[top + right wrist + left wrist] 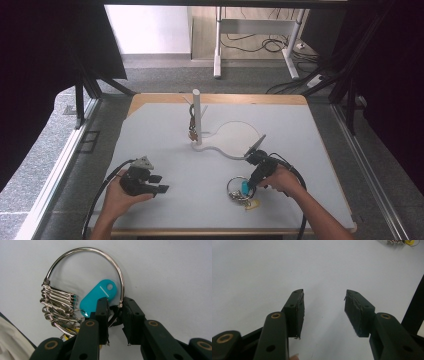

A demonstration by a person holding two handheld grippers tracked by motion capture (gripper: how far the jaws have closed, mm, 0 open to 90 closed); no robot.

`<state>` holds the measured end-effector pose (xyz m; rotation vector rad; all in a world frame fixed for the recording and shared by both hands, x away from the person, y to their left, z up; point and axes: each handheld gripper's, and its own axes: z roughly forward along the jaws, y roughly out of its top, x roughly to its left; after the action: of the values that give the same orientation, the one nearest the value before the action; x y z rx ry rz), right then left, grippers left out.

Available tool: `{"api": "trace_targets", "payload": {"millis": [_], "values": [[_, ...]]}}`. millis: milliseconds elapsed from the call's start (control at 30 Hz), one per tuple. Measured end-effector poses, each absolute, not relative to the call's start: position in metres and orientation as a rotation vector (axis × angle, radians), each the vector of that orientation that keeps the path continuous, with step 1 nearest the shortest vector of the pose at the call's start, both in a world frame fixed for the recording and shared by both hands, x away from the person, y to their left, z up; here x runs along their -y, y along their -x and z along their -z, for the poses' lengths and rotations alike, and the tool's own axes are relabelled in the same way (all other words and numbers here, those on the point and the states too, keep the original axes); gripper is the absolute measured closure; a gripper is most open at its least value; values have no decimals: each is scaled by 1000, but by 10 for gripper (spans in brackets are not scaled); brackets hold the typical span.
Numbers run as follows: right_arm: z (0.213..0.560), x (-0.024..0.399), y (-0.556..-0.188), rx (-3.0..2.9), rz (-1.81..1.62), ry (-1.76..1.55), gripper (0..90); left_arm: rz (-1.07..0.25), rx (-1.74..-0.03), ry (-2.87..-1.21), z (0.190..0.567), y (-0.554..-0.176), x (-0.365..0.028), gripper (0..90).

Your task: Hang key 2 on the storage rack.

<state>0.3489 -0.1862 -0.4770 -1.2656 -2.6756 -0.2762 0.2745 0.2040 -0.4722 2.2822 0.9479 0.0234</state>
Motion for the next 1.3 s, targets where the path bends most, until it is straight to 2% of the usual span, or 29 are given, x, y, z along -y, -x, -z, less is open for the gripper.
{"api": "trace_targets", "payload": {"millis": [433,867,1300], "values": [[465,186,-351,2591,339,1272,856,-28,-952,-2285,473,-275,-204,504],[442,190,-343,2578,425,1201,852,-27,-947,-2284,473,-276,-206,503],[468,189,-346,2619,277,1250,796,-28,-947,-2286,473,-275,-206,502]]}}
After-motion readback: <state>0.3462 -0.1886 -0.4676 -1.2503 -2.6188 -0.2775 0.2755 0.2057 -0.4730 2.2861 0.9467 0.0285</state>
